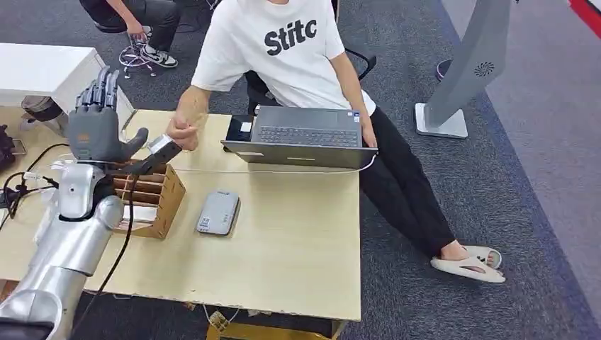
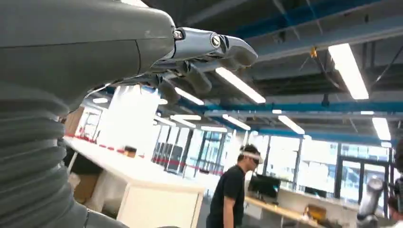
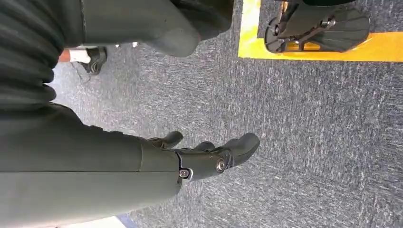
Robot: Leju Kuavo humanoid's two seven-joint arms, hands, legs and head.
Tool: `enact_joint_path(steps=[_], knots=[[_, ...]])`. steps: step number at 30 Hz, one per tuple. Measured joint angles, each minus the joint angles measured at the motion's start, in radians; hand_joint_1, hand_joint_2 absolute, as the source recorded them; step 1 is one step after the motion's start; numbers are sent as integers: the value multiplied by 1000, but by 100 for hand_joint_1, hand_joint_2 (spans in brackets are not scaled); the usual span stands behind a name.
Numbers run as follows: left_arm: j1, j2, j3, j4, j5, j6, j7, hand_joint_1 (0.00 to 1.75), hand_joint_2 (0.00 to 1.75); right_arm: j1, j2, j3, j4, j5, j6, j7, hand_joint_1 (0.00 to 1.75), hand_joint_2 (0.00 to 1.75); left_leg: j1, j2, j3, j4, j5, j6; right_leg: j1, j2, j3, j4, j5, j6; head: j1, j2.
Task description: Pass the card to the sensor for recognition and then transmit it.
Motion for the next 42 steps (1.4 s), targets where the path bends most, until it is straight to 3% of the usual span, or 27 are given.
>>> enact_joint_path(steps=[5,9,18,24,28,34,42], knots=[[111,19,10,-114,96,-161,-11,0,175,8,-2,-1,0,-18,0,-9,0,175,0,1,0,0,0,0,0,0,0,0,0,0,0,0],[212,64,17,-228,186,-299,-14,0,175,21,-7,-4,0,-34,0,-10,0,175,0,1,-1,0,0,0,0,1,-1,0,0,0,0,0],[420,168,64,-464,301,-450,-35,0,175,36,-10,-19,0,-45,2,-6,0,175,0,1,-2,0,0,0,0,1,-2,0,-1,0,0,0],[474,216,89,-524,314,-535,-3,0,175,38,-10,-27,0,-52,3,-6,0,175,0,0,-1,0,0,-1,0,0,-1,0,0,0,0,0],[483,247,92,-534,280,-571,42,0,175,38,-10,-35,0,-57,2,-5,0,175,0,0,-1,0,0,-1,0,0,-1,0,0,0,0,0],[488,280,86,-536,276,-621,60,0,175,38,-10,-38,0,-57,2,-3,0,175,0,0,-1,0,0,-1,0,0,-1,0,0,0,0,0],[486,291,56,-534,276,-632,57,0,175,38,-10,-45,0,-57,2,-2,0,175,0,0,-1,0,0,-1,0,0,-2,0,0,0,0,0]])
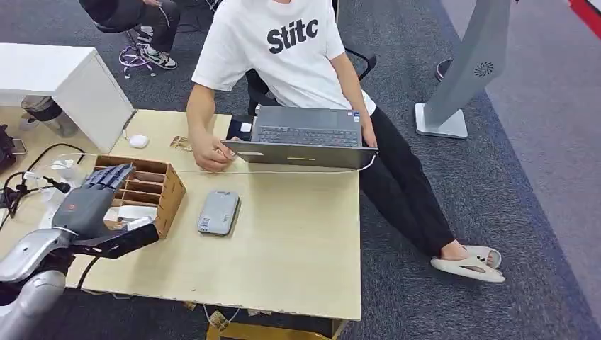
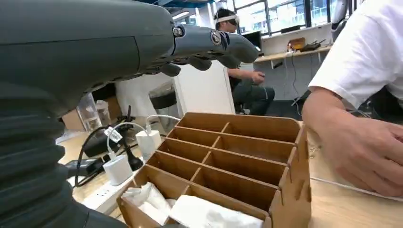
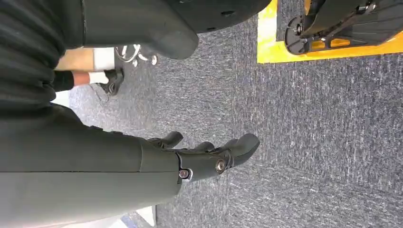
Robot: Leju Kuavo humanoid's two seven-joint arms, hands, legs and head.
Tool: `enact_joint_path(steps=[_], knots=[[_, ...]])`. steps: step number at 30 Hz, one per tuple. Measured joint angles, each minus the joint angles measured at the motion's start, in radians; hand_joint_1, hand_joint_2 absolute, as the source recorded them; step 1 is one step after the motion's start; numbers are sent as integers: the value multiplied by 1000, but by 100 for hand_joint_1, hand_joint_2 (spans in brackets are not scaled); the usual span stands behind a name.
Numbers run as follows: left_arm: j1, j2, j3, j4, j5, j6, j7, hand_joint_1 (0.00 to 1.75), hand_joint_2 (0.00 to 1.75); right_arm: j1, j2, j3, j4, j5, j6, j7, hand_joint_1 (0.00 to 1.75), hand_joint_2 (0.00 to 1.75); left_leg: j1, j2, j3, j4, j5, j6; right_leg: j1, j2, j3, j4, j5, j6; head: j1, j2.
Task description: Pass the card to the sensor for recognition and then transmit it.
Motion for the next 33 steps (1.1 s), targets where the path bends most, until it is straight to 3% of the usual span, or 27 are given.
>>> enact_joint_path(steps=[8,20,33], knots=[[-5,21,-46,2,85,-52,-45,0,175,0,0,-3,0,3,3,-2,0,175,0,0,0,0,0,0,0,0,0,0,0,0,0,0],[-4,116,-83,2,160,-108,-26,0,175,0,0,-5,0,10,7,-2,0,175,1,0,0,0,0,0,0,0,0,0,0,0,0,0],[36,178,-87,2,180,-128,-1,0,175,0,0,-5,0,12,8,0,0,175,1,0,0,0,0,0,0,0,0,0,0,0,0,0]])
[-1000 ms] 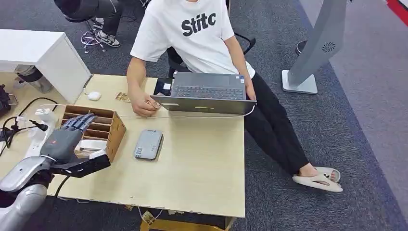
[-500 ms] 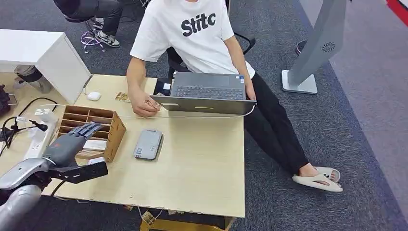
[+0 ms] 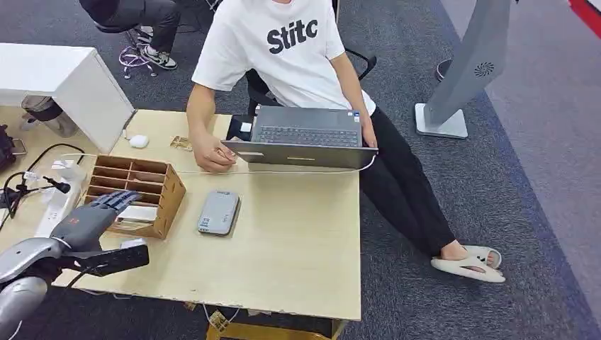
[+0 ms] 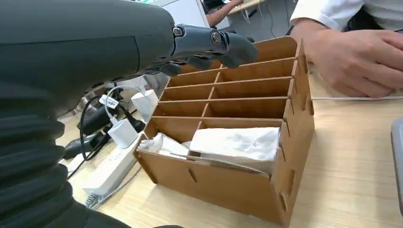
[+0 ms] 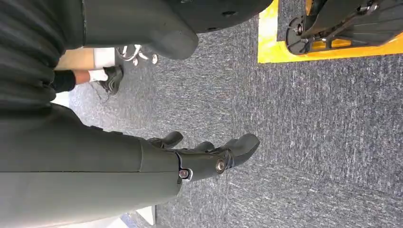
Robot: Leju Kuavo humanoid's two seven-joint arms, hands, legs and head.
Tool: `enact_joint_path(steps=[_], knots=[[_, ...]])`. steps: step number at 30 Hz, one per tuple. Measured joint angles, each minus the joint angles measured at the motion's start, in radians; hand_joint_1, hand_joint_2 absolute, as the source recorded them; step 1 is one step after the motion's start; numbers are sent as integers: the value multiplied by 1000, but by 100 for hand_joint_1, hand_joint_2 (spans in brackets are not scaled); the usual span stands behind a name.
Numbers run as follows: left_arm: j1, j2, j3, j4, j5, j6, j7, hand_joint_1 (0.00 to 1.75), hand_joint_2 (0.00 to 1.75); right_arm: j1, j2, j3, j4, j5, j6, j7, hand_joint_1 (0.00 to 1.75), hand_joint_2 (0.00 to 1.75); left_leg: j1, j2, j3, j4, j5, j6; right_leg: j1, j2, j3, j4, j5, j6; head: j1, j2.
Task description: Pass the card to the sensor for recognition and then transmit it.
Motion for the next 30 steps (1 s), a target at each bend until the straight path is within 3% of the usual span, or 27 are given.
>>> enact_joint_path(steps=[9,30], knots=[[20,13,0,6,-54,16,47,0,175,0,0,0,0,2,-1,1,0,175,0,0,0,0,0,0,0,0,0,0,0,0,0,0],[-13,-71,-4,105,-112,43,45,2,175,-1,0,0,0,9,0,0,0,175,0,0,0,0,0,0,0,0,0,0,0,0,0,0]])
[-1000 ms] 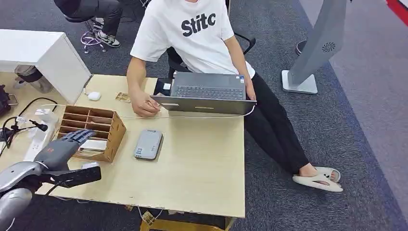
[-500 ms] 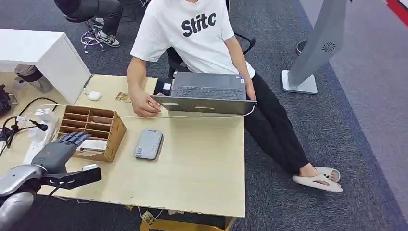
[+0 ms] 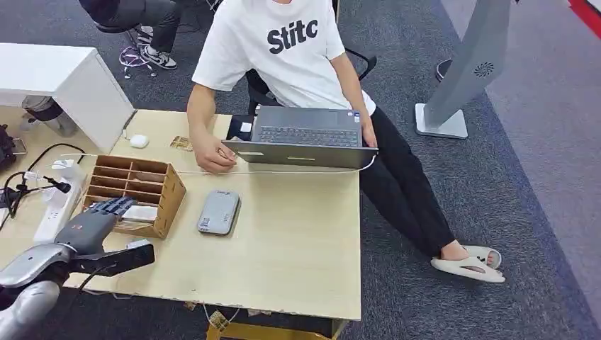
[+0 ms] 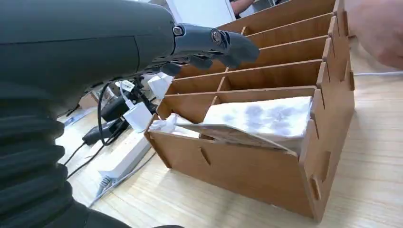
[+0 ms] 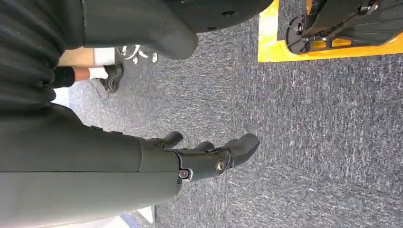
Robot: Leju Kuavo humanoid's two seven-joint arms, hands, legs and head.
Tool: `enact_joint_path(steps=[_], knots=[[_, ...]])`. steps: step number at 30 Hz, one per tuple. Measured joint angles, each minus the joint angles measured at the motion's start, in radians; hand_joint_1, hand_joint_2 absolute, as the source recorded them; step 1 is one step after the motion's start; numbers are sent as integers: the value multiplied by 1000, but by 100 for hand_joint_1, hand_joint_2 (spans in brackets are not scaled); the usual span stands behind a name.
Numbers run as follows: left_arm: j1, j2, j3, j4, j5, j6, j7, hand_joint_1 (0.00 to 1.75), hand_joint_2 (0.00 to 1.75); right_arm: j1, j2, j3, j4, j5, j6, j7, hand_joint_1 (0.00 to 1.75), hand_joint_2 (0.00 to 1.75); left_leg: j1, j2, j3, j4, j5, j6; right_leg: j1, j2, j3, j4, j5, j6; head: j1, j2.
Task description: Pass the card to the sensor for recognition and then transmit it.
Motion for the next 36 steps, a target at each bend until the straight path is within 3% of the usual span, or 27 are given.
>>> enact_joint_path(steps=[11,18,23,24,25,26,27,31,34,36], knots=[[-50,-43,-13,65,-42,38,-1,14,175,0,0,0,0,3,0,-1,0,175,0,0,0,0,0,0,0,0,0,0,0,0,0,0],[-55,-61,-17,85,-50,52,-1,54,175,0,0,0,0,5,0,-1,0,175,0,0,0,0,0,0,0,0,0,0,0,0,0,0],[-62,-66,-18,93,-53,53,-1,70,175,0,0,0,0,5,0,-2,0,175,0,0,0,0,0,0,0,0,0,0,0,0,0,0],[-62,-67,-18,94,-53,53,-1,112,175,0,0,0,0,5,0,-2,0,175,0,0,0,0,0,0,0,0,0,0,0,0,0,0],[-64,-67,-19,95,-53,53,-1,129,175,0,0,0,0,5,0,-2,0,175,0,0,0,0,0,0,0,0,0,0,0,0,0,0],[-66,-69,-19,98,-53,53,-1,129,175,0,0,0,0,5,0,-2,0,175,0,0,0,0,0,0,0,0,0,0,0,0,0,0],[-67,-69,-19,98,-55,53,-1,143,175,0,0,0,0,6,0,-2,0,175,0,0,0,0,0,0,0,0,0,0,0,0,0,0],[-69,-71,-19,99,-56,55,-1,138,175,0,0,0,0,8,0,-2,0,175,0,0,0,0,0,0,0,0,0,0,0,0,0,0],[-77,-72,-19,103,-65,59,2,157,175,0,0,0,0,9,0,-2,0,175,0,0,0,0,0,0,0,1,0,0,0,0,0,0],[-78,-78,-20,106,-75,65,5,159,175,0,0,0,0,10,0,-1,0,175,0,0,0,0,0,0,0,0,0,0,0,0,0,0]])
